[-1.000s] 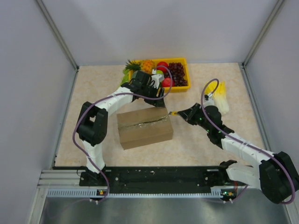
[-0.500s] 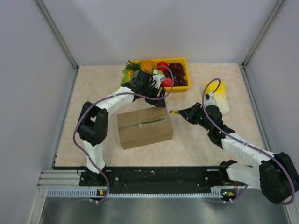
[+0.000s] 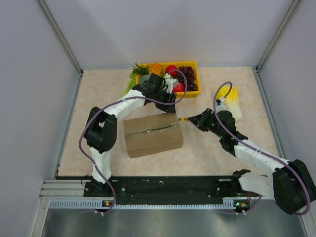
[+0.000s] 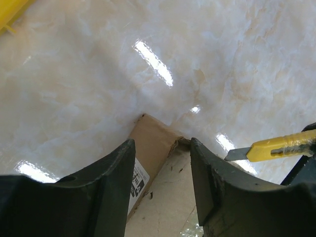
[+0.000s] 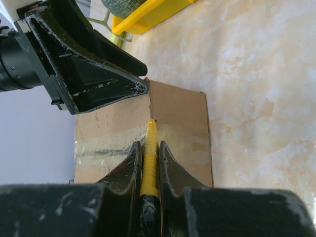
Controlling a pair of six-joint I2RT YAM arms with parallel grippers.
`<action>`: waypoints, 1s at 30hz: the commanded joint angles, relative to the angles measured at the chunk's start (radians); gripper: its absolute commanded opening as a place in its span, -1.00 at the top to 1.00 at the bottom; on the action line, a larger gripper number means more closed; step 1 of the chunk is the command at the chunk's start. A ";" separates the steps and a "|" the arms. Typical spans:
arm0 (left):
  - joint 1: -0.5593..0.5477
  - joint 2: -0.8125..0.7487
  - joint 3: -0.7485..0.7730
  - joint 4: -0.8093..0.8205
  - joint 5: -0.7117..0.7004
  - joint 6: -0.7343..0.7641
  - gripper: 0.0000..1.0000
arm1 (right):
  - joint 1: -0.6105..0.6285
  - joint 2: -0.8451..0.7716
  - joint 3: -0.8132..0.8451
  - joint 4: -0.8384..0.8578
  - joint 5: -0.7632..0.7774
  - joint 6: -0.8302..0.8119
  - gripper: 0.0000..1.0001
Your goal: Unpack the express box
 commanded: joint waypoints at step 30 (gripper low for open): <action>-0.014 0.159 0.031 -0.280 -0.319 -0.069 0.35 | -0.014 -0.094 -0.030 -0.199 -0.282 -0.216 1.00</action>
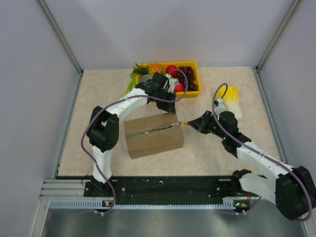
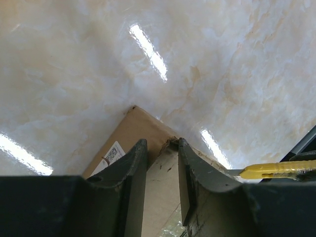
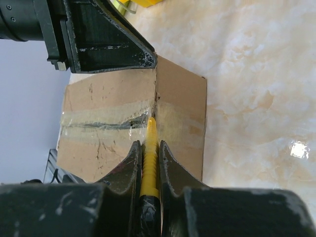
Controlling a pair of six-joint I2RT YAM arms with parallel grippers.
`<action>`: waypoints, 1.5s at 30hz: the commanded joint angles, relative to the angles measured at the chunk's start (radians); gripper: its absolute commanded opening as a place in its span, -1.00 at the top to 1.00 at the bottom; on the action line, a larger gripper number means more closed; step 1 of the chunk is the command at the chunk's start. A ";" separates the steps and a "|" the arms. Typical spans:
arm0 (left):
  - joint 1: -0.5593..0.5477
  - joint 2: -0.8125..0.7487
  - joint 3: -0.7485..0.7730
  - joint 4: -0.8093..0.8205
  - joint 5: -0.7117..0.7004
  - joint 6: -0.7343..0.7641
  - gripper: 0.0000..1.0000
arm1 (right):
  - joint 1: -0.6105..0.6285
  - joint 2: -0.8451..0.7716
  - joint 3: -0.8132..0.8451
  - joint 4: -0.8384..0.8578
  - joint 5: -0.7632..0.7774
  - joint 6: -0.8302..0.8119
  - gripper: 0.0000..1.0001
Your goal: Unpack the express box
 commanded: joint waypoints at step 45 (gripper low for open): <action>0.013 0.105 -0.044 -0.150 -0.290 0.065 0.40 | -0.019 -0.149 -0.046 -0.423 -0.303 -0.031 1.00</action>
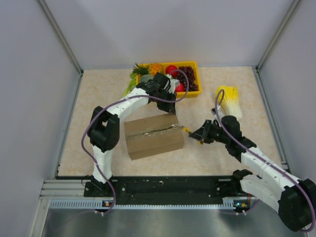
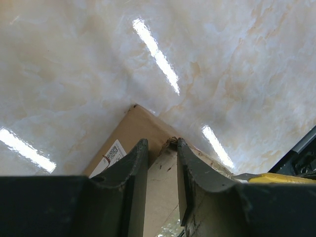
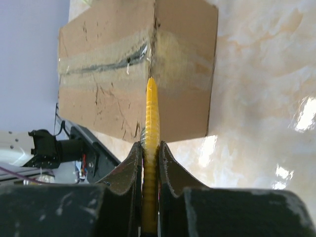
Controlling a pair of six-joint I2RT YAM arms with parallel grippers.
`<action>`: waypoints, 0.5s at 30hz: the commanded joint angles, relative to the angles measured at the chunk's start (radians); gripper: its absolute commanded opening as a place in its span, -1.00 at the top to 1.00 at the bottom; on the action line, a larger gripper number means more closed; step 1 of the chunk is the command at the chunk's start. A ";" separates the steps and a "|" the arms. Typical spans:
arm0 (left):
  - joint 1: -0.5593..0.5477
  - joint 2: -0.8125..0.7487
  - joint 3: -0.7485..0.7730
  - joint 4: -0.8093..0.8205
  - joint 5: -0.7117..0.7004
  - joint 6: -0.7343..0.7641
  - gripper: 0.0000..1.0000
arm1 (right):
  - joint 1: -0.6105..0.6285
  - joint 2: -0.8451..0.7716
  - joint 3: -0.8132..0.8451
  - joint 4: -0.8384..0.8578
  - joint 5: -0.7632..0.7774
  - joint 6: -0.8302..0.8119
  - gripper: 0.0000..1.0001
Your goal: Unpack the express box
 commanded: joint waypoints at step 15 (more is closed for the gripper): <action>0.024 0.074 -0.082 -0.091 -0.234 0.078 0.39 | -0.049 -0.049 0.011 -0.214 -0.196 0.021 1.00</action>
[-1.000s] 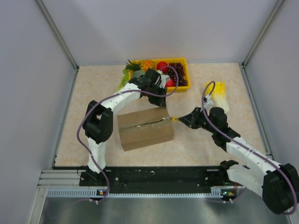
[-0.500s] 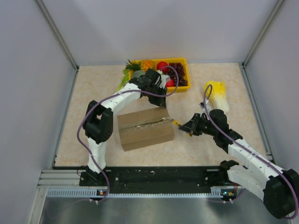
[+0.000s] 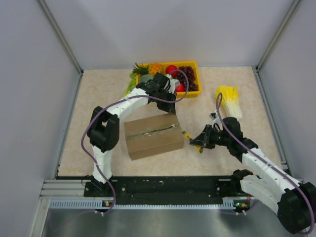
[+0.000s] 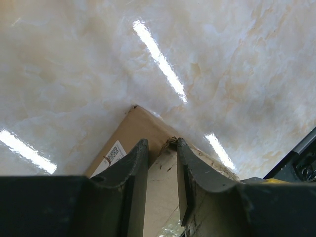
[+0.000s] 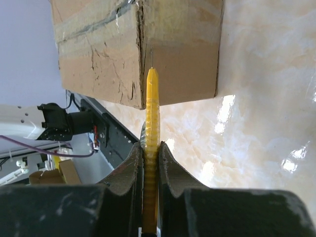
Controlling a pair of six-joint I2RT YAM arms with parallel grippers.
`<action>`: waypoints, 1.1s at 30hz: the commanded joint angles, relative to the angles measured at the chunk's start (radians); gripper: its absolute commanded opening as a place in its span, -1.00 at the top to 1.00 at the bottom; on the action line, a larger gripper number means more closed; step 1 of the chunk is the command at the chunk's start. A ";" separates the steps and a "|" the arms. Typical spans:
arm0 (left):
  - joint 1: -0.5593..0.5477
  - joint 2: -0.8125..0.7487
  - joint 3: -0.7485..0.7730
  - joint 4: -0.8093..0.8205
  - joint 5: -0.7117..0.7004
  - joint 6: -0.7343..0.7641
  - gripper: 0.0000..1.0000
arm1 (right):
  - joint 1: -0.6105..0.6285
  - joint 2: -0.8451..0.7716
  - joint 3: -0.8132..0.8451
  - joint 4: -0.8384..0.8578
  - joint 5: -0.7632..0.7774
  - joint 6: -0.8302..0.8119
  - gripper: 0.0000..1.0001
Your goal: Unpack the express box
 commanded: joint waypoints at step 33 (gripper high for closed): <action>0.021 -0.624 -0.459 0.192 -0.206 -0.102 -0.47 | -0.020 0.367 0.302 -0.200 0.950 -0.079 0.95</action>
